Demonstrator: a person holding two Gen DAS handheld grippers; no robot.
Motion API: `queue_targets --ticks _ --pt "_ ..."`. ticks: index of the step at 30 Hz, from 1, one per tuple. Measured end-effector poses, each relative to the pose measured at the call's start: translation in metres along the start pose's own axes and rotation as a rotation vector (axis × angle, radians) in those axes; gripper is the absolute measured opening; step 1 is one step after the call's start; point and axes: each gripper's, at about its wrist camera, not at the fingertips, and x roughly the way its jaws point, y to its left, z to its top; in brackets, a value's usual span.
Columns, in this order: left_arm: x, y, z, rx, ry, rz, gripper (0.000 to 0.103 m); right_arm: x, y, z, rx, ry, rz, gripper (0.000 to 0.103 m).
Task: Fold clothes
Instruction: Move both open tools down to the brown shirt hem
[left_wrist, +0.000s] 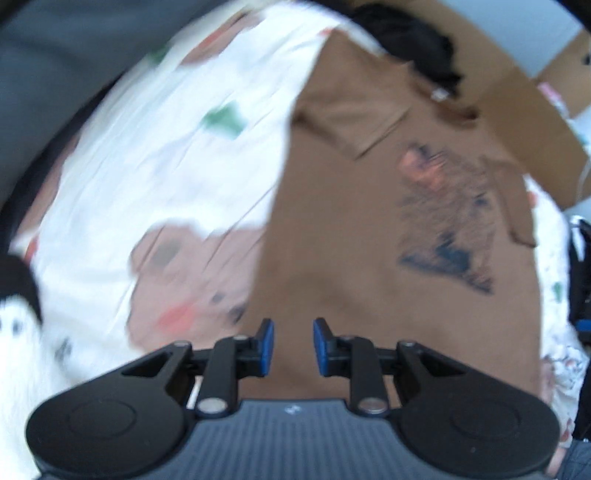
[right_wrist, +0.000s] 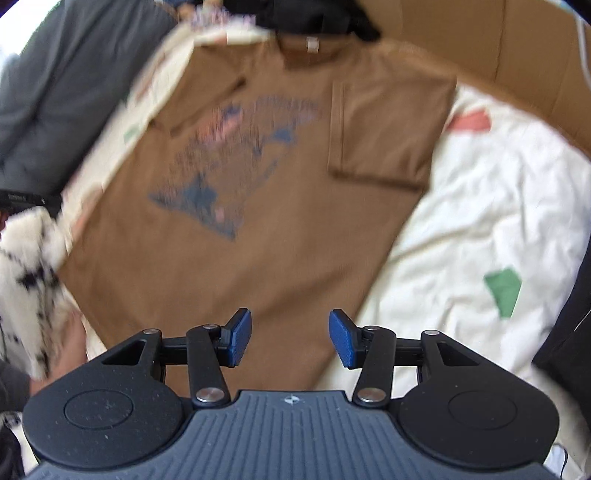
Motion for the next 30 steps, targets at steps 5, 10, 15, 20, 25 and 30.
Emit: queue_targets --ticks 5,10,15,20,25,30 --pt "0.016 0.013 -0.019 -0.033 0.105 0.090 0.021 0.015 -0.003 -0.019 0.052 0.073 0.010 0.051" --pt "0.018 0.017 -0.031 -0.028 0.167 0.159 0.021 0.016 -0.006 -0.033 0.069 0.098 0.020 0.051" --pt "0.027 0.017 -0.039 -0.044 0.227 0.176 0.020 0.020 -0.009 -0.037 0.093 0.121 0.035 0.051" --pt "0.038 0.017 -0.047 -0.052 0.234 0.197 0.029 0.031 -0.011 -0.044 0.124 0.197 0.039 0.052" --pt "0.040 0.019 -0.048 -0.049 0.245 0.213 0.040 0.041 -0.012 -0.050 0.144 0.273 0.043 0.052" --pt "0.043 0.028 -0.051 -0.090 0.248 0.197 0.039 0.054 -0.015 -0.056 0.192 0.332 0.081 0.052"
